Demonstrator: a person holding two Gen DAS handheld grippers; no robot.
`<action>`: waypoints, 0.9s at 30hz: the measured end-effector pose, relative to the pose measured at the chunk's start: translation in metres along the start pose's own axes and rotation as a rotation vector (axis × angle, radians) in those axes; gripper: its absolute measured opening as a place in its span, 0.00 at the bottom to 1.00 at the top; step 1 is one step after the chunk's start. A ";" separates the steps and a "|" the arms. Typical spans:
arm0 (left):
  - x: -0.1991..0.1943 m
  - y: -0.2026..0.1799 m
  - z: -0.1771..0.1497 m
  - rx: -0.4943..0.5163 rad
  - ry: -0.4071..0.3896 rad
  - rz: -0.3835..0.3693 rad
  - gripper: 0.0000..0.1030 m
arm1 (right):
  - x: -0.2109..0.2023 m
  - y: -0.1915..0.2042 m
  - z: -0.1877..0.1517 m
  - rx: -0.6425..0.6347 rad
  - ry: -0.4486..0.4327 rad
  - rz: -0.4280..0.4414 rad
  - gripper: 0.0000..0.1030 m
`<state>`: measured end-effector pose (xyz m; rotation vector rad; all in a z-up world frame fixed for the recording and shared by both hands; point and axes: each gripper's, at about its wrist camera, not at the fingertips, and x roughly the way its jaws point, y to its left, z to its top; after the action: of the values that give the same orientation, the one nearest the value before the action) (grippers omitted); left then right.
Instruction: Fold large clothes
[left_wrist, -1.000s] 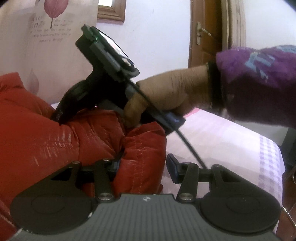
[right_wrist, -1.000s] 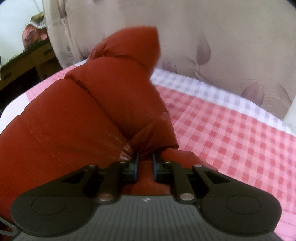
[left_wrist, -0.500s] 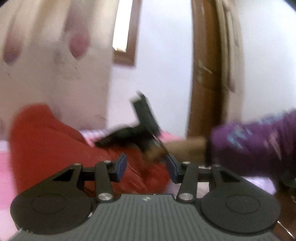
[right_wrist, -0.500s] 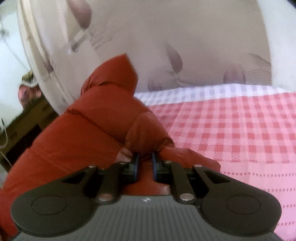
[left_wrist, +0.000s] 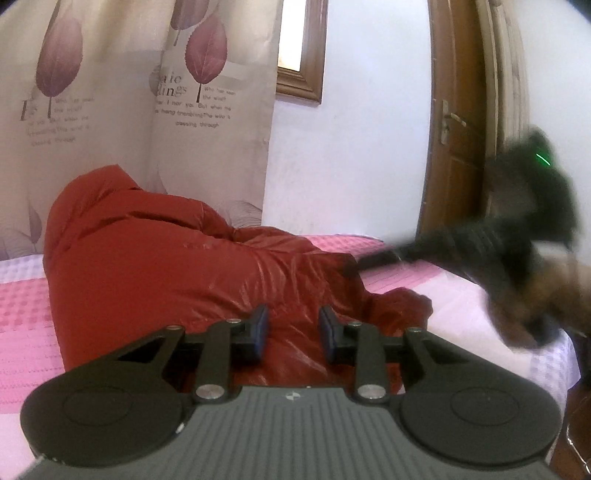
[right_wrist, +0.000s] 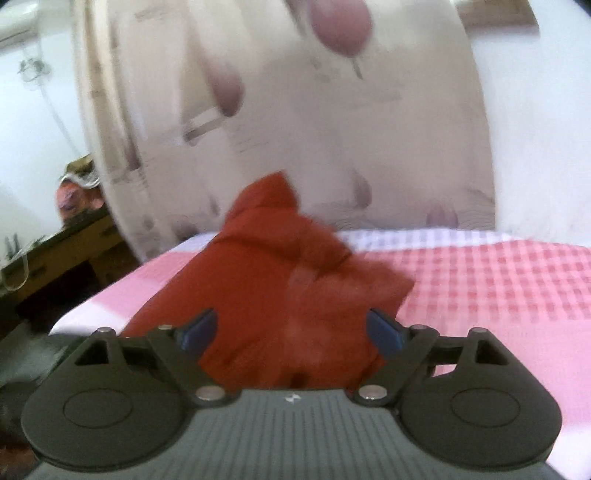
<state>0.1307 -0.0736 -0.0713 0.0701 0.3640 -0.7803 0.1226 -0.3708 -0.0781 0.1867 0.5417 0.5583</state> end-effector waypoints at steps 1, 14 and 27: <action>0.000 0.001 0.000 0.002 0.000 0.003 0.33 | -0.002 0.008 -0.013 -0.022 0.042 -0.019 0.68; -0.030 0.007 0.020 0.052 -0.088 0.072 0.66 | 0.021 0.006 -0.062 0.358 0.017 0.095 0.28; 0.001 -0.008 -0.026 0.155 0.014 0.078 0.52 | 0.027 -0.031 -0.069 0.468 0.027 0.142 0.32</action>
<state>0.1179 -0.0751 -0.0949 0.2338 0.3121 -0.7299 0.1194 -0.3805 -0.1577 0.6664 0.6838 0.5659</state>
